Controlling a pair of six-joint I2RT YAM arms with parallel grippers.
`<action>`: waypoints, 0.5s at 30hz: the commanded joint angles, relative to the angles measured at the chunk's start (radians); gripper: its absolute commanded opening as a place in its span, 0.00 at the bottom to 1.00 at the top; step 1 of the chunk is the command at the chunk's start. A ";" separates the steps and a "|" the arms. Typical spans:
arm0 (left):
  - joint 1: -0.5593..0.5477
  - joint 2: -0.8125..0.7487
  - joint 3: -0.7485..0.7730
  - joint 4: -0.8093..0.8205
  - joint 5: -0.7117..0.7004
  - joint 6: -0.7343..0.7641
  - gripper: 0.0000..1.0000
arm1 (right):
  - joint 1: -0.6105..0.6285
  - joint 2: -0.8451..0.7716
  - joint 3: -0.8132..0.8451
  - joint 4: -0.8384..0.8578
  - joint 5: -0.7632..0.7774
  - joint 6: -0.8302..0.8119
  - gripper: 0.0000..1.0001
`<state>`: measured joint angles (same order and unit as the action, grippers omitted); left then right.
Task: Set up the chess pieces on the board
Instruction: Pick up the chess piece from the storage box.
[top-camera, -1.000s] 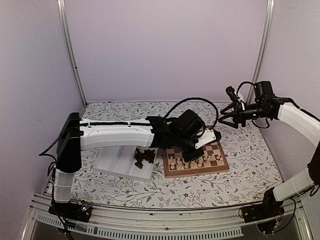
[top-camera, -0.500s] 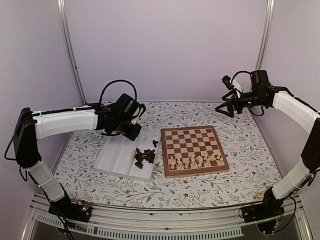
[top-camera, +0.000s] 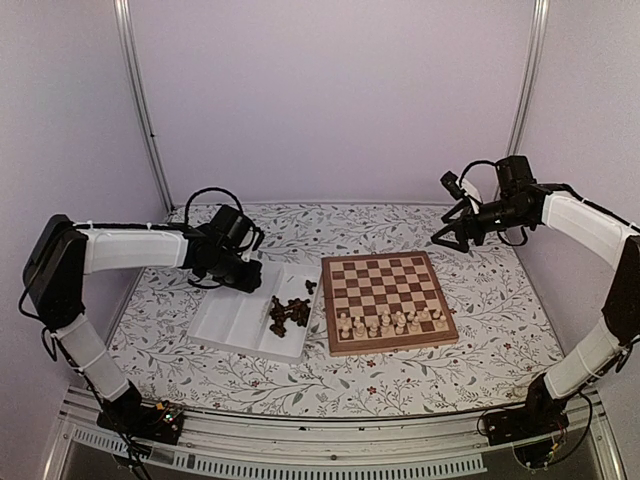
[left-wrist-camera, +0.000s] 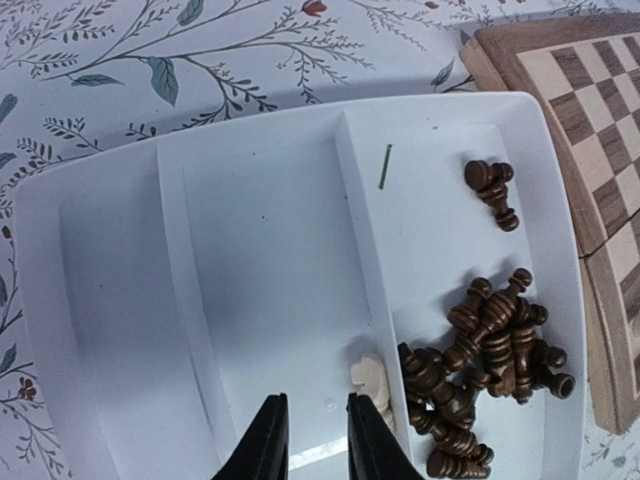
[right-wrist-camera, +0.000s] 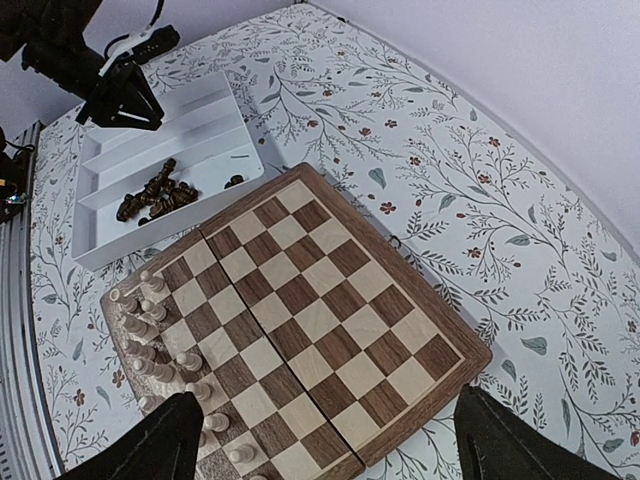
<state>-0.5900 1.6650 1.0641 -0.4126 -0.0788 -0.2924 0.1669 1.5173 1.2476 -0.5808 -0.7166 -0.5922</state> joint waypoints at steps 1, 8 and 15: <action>0.010 0.065 -0.001 0.072 0.108 -0.024 0.23 | -0.005 -0.020 -0.013 -0.005 -0.011 -0.012 0.90; 0.010 0.081 -0.020 0.065 0.108 -0.039 0.21 | -0.006 -0.016 -0.023 -0.004 -0.017 -0.017 0.89; 0.009 0.044 -0.062 0.059 0.129 -0.050 0.21 | -0.005 -0.004 -0.027 0.001 -0.030 -0.014 0.89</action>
<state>-0.5888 1.7451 1.0241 -0.3599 0.0292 -0.3275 0.1669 1.5169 1.2304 -0.5804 -0.7197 -0.6025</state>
